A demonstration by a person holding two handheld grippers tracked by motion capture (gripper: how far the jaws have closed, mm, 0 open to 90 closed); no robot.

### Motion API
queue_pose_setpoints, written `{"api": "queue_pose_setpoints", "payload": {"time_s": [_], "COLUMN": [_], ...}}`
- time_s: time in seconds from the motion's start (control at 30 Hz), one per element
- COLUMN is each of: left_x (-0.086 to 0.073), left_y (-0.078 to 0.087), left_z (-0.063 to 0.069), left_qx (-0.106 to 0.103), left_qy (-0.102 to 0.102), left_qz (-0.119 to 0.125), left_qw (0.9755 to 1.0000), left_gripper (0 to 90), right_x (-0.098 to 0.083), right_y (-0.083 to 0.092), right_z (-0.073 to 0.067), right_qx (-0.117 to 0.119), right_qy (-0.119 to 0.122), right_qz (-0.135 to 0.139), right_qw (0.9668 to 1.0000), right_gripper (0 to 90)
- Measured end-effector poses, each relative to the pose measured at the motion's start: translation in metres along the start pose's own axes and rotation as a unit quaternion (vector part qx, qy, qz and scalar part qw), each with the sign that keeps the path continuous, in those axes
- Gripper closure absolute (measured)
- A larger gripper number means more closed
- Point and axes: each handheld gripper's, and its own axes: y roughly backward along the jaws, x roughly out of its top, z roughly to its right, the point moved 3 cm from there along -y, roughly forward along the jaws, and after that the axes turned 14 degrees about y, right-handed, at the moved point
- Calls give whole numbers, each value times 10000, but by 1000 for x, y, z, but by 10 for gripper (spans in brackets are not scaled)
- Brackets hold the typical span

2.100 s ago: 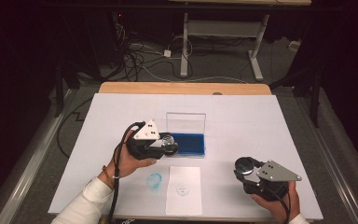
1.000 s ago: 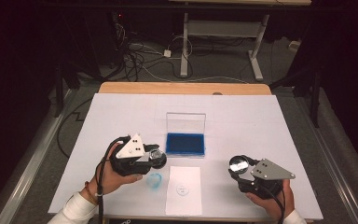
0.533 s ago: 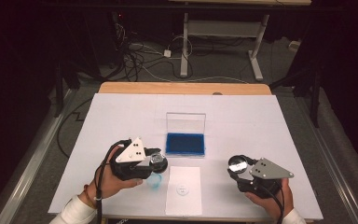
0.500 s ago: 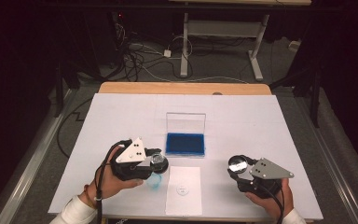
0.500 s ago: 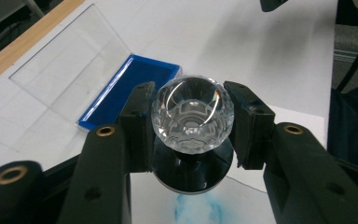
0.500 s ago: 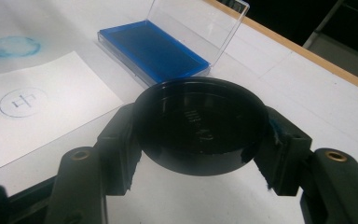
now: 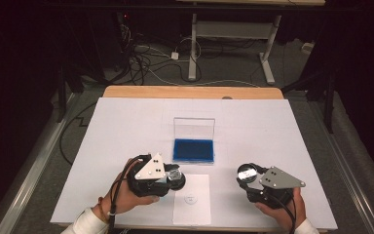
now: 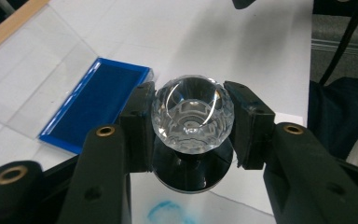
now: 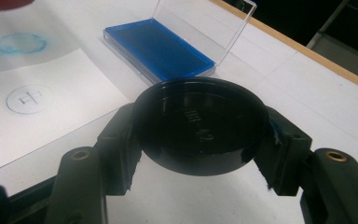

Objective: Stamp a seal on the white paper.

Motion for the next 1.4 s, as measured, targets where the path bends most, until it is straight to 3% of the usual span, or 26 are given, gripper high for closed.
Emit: {"api": "queue_pose_setpoints", "payload": {"time_s": [0.23, 0.5, 0.73, 1.1, 1.4], "left_x": [-5, -12, -12, -18, -22], "left_y": [-24, -47, -56, -70, -69], "left_z": [7, 7, 9, 12, 10], "left_qx": [-124, -196, -317, -330, -351], "left_qy": [-82, -9, -5, -69, 12], "left_qz": [-183, -334, -383, -603, -591], "left_qw": [9997, 9993, 9988, 9976, 9976], "left_gripper": [545, 545, 545, 545, 545], "right_x": [-1, -1, -2, -2, -2], "right_y": [-1, -2, -2, -3, -2], "right_z": [0, -2, -2, -3, -3], "right_qx": [10, 41, 52, 63, 67], "right_qy": [1, 16, 16, 40, 42], "right_qz": [-24, -67, -100, -117, -114], "right_qw": [10000, 10000, 9999, 9999, 9999], "right_gripper": [389, 389, 390, 389, 389]}}
